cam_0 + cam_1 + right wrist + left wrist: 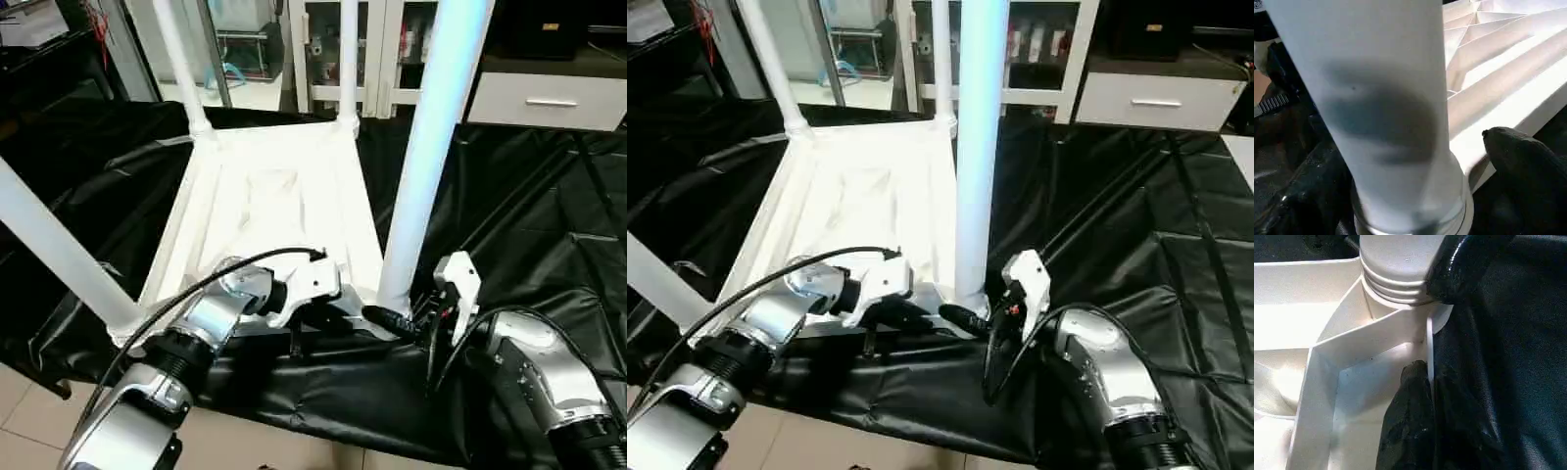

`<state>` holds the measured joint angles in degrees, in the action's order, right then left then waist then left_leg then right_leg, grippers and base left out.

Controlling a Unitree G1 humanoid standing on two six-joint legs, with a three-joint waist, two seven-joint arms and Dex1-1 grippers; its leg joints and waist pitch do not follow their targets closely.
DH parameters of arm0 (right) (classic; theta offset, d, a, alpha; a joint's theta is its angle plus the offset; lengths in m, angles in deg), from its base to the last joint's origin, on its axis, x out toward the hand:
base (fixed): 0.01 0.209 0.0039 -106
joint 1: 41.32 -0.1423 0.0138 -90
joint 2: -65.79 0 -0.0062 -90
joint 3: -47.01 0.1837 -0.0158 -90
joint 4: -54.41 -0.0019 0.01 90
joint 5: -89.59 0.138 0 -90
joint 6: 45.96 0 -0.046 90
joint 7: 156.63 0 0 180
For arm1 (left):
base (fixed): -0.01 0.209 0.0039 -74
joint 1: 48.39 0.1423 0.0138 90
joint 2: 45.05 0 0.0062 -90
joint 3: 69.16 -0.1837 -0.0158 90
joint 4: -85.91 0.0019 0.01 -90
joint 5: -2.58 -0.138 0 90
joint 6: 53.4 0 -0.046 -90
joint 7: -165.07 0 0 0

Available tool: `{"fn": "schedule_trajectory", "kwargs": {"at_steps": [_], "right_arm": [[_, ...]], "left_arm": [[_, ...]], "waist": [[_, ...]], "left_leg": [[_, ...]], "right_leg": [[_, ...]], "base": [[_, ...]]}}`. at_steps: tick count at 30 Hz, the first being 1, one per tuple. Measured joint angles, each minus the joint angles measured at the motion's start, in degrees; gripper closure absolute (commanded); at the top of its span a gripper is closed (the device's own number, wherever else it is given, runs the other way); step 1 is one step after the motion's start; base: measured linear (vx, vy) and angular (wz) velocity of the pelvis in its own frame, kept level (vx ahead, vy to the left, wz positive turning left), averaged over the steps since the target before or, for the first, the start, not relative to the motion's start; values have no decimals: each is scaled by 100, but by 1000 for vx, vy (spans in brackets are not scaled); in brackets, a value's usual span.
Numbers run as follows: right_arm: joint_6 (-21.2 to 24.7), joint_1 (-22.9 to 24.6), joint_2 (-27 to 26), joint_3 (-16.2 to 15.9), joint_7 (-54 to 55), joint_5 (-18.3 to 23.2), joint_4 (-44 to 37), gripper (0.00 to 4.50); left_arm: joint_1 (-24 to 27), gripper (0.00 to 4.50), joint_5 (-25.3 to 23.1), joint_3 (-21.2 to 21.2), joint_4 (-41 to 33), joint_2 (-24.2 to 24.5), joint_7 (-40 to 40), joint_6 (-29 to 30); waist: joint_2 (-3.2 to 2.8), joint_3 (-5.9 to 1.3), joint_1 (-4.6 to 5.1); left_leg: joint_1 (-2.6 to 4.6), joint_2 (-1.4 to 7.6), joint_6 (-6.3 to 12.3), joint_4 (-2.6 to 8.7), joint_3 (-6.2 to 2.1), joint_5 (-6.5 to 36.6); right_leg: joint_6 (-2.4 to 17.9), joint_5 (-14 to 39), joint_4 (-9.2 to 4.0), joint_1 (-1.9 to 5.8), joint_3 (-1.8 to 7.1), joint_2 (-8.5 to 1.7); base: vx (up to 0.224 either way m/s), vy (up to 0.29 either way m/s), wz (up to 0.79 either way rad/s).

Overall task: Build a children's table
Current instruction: Rotate leg to tighten

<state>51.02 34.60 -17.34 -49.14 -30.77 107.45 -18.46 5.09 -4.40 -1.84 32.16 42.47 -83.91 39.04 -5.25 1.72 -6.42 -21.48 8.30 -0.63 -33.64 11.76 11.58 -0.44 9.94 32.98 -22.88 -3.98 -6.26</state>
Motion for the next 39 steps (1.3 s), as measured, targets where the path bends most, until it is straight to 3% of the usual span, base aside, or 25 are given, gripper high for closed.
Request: {"fn": "schedule_trajectory", "kwargs": {"at_steps": [11,12,18,21,26,28,31,34,39], "right_arm": [[39,-3,-72,0,-82,4,0,104],[39,-3,-72,0,-85,4,0,129],[-87,-6,-170,2,-21,-45,79,173],[-399,-196,-543,21,738,-304,452,180],[-598,-568,-1426,442,2651,-551,1100,185],[-702,-1066,-1861,625,3943,-791,1697,185],[-864,-1552,-2193,733,5252,-977,2301,186],[-1033,-1855,-2340,827,5749,-1003,2749,186],[-1382,-1833,-2312,914,5254,-1087,2867,186]], "left_arm": [[-6,450,0,-5,6,4,-1,5],[-6,450,0,-5,6,4,-1,8],[-40,450,0,0,84,3,24,8],[-206,450,-50,70,399,-128,457,75],[-668,450,-217,269,1195,-639,1573,268],[-1035,450,-271,374,1789,-1019,2474,397],[-1276,450,-287,460,2215,-1357,3270,476],[-1399,450,-286,492,2436,-1499,3588,460],[-1508,450,-294,485,2600,-1528,3577,325]], "waist": [[-2,0,4],[-3,0,3],[-4,-1,20],[-3,0,119],[9,12,344],[7,19,464],[-7,26,548],[-6,26,607],[1,23,594]], "left_leg": [[0,0,0,-2,0,0],[0,0,0,-2,0,0],[7,1,0,-6,0,0],[21,0,-4,-13,0,-3],[33,-4,-8,-17,-1,-5],[32,-8,-8,-18,-3,-5],[25,-14,-8,-14,-10,-5],[15,-18,-8,-12,-16,-5],[-1,-21,-5,-15,-15,-7]], "right_leg": [[0,0,2,0,0,0],[0,0,2,0,0,0],[1,-1,6,5,1,0],[22,-15,12,15,2,0],[9,-7,1,19,8,0],[3,-4,-9,18,8,-1],[2,-4,-36,17,3,-1],[11,-9,-42,18,3,-1],[78,-66,-43,14,2,-4]], "base": [[0,0,0],[0,0,0],[0,0,0],[0,0,0],[-22,2,-2],[0,0,0],[0,0,0],[0,0,0],[0,0,0]]}}
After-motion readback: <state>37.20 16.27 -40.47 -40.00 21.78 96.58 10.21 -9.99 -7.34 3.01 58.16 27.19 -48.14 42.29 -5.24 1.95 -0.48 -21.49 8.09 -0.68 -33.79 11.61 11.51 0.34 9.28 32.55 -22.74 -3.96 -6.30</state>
